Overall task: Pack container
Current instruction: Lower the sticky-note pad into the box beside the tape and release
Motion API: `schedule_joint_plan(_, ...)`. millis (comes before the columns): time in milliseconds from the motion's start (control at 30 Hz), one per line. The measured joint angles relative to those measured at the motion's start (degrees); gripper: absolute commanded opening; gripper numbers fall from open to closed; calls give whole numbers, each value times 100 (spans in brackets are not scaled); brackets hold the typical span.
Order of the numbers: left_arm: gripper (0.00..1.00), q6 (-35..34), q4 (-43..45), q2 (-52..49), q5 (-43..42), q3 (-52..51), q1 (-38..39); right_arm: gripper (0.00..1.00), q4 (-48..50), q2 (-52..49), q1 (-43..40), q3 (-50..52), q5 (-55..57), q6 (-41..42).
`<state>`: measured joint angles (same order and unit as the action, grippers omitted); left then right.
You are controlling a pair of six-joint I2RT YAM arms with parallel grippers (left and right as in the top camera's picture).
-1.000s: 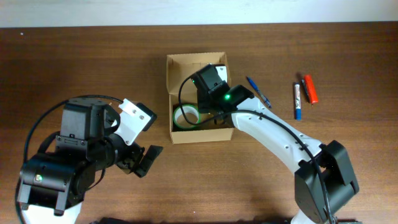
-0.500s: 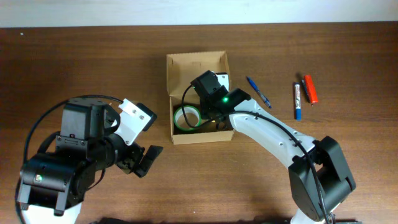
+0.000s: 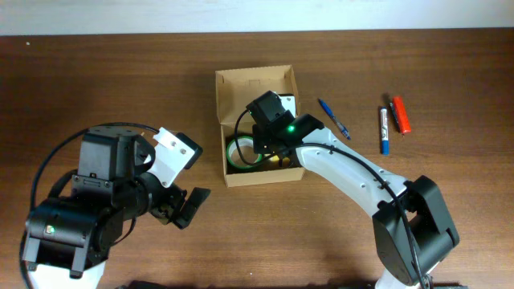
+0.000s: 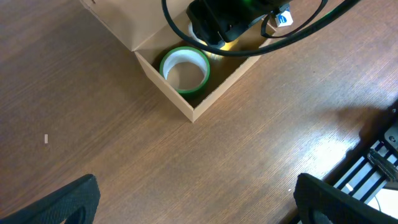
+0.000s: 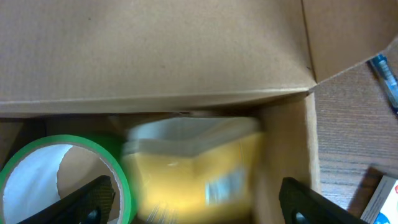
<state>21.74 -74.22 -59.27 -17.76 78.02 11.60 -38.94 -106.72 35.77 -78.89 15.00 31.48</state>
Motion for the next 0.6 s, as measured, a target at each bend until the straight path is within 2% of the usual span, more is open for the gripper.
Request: schedule_joint_plan(600,99,0,-2,0,0,0,0,88,-367,31,0,0,-96,0)
